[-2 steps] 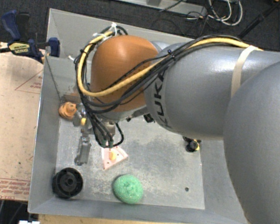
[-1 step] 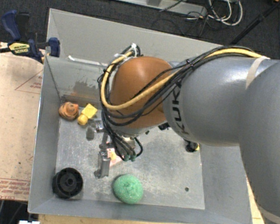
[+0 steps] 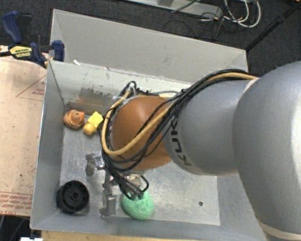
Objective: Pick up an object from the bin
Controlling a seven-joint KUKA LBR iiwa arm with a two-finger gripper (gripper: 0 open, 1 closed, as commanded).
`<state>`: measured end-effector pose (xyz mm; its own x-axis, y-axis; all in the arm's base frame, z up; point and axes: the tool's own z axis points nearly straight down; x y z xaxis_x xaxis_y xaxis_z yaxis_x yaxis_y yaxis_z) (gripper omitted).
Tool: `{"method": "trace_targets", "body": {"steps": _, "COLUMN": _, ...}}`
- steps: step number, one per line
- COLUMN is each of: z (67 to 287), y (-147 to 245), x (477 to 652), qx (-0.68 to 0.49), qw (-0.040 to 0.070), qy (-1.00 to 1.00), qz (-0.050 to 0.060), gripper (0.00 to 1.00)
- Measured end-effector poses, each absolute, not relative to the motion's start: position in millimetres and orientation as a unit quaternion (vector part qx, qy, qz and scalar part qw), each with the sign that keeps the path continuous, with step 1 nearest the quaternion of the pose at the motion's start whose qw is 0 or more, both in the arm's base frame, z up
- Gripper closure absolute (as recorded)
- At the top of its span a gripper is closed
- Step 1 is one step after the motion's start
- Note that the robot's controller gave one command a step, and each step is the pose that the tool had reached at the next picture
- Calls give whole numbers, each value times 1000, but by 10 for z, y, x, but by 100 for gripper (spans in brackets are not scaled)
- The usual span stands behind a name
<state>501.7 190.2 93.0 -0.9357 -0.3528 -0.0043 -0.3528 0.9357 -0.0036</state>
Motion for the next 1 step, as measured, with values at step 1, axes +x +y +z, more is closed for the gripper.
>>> {"method": "trace_targets", "body": {"steps": 1, "z": 790, "y": 2048, "x": 4902, "qx": -206, "qw": 4, "qy": 979, "qz": 2, "gripper": 0}}
